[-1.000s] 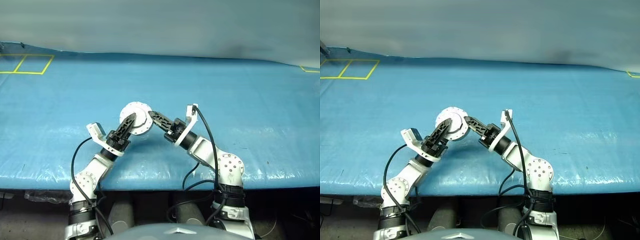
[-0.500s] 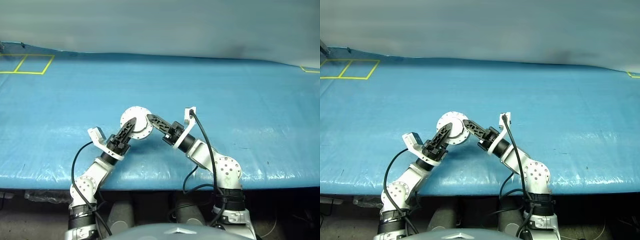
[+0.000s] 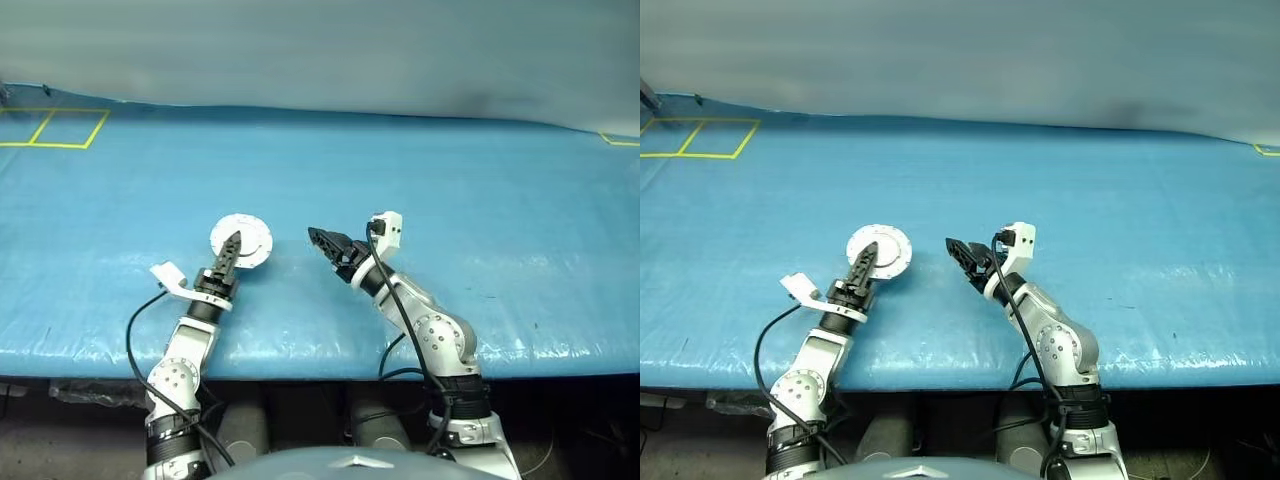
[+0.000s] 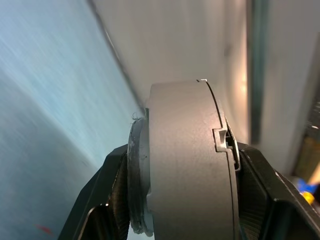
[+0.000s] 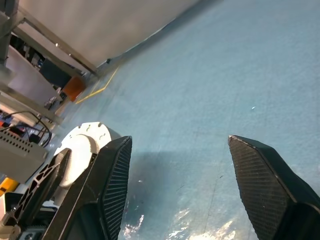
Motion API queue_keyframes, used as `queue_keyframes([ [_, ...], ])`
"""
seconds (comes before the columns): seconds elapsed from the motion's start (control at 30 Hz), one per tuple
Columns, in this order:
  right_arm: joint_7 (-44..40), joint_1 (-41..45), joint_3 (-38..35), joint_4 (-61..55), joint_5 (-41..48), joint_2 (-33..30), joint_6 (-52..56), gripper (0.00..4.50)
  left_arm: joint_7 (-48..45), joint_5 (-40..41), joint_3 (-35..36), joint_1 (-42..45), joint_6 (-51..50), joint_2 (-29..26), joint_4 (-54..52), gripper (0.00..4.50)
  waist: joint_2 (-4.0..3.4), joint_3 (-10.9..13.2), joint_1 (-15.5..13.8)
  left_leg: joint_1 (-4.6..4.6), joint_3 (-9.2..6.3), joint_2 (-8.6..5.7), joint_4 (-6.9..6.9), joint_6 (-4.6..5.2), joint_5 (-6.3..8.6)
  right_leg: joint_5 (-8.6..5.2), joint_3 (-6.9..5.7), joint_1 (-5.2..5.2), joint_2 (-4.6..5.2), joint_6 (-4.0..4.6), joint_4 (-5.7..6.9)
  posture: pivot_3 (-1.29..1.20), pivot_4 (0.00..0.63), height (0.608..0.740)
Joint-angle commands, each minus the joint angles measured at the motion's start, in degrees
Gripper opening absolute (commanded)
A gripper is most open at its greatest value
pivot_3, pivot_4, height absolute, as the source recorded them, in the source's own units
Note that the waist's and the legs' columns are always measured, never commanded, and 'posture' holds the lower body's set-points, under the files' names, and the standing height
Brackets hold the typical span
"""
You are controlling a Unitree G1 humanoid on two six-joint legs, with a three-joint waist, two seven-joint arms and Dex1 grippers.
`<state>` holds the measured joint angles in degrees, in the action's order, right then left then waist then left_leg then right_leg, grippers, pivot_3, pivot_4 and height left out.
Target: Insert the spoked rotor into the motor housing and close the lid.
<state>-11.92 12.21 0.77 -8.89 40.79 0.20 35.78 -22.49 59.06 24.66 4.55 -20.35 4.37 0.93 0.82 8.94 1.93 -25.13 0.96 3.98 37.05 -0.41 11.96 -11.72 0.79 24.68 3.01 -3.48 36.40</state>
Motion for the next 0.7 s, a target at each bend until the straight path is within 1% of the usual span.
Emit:
queue_keyframes([
  [0.03, -1.61, 0.08, 0.81, -1.80, -0.83, 0.84, -1.54, 3.23, 5.04, -3.29, 2.07, 5.06, 6.48, 0.10, 0.89, 2.51, 0.00, 0.00, -0.30, -0.01, -0.01, 0.00, 0.00, 0.00, 0.00, 0.00, 0.00, 0.00, 0.00, 0.00, -0.01, 0.00, 0.150, 0.740],
  [0.13, -2.17, -0.04, 1.32, -2.00, -2.06, 0.65, -1.72, 3.23, 11.04, -7.31, 4.08, 10.43, 10.66, -1.30, 5.76, 2.51, 0.06, -0.02, -1.01, -0.02, -0.05, -0.05, 0.03, 0.00, 0.00, 0.02, 0.00, -0.09, 0.00, -0.03, -0.07, 0.00, 0.150, 0.740],
  [0.23, -2.92, -0.49, 1.70, -2.70, -2.69, 0.32, -1.62, 3.23, 13.55, -10.03, 5.24, 15.21, 12.94, -3.51, 10.52, 2.51, 0.09, -0.02, -1.18, -0.11, -0.05, -0.06, 0.06, 0.00, 0.00, 0.13, 0.01, -0.12, 0.00, -0.20, -0.29, 0.00, 0.150, 0.740],
  [0.43, -4.76, -1.37, 2.98, -3.43, -3.85, -1.04, -0.65, 3.23, 15.80, -15.35, 6.79, 22.95, 16.36, -8.78, 23.25, 2.51, 0.14, -0.01, -1.24, -0.22, -0.06, -0.09, 0.06, 0.00, -0.01, 0.41, 0.01, -0.11, -0.01, -0.14, -0.44, 0.00, 0.150, 0.740],
  [0.53, -5.39, -1.87, 3.48, -3.91, -4.15, -1.57, -0.36, 3.23, 16.24, -16.88, 7.16, 24.27, 17.24, -10.12, 26.90, 2.51, 0.14, -0.01, -1.19, -0.21, -0.06, -0.10, 0.05, 0.00, -0.01, 0.44, 0.03, -0.12, 0.00, -0.17, -0.46, 0.00, 0.150, 0.740],
  [0.57, -5.40, -1.92, 3.47, -3.89, -4.22, -1.59, -0.41, 3.23, 16.44, -17.24, 7.24, 24.38, 17.51, -10.28, 27.45, 2.51, 0.14, -0.02, -1.15, -0.20, -0.06, -0.11, 0.04, 0.00, -0.01, 0.54, 0.03, -0.13, 0.00, -0.34, -0.45, 0.00, 0.150, 0.740],
  [0.63, -5.32, -2.01, 3.47, -3.91, -4.39, -1.66, -0.41, 3.26, 17.63, -17.72, 7.77, 24.03, 17.73, -10.41, 27.98, 3.20, 0.14, -0.02, -1.10, -0.15, -0.06, -0.10, 0.04, 0.00, -0.01, 0.54, 0.04, -0.14, 0.00, -0.34, -0.44, 0.00, 0.150, 0.740],
  [0.7, -5.30, -1.99, 3.52, -3.99, -4.50, -1.73, -0.28, 3.26, 20.57, -19.03, 8.15, 23.38, 17.99, -10.64, 28.22, 3.79, 0.14, -0.02, -1.08, -0.10, -0.06, -0.10, 0.04, 0.00, -0.01, 0.53, 0.04, -0.18, 0.00, -0.32, -0.42, 0.00, 0.150, 0.740],
])
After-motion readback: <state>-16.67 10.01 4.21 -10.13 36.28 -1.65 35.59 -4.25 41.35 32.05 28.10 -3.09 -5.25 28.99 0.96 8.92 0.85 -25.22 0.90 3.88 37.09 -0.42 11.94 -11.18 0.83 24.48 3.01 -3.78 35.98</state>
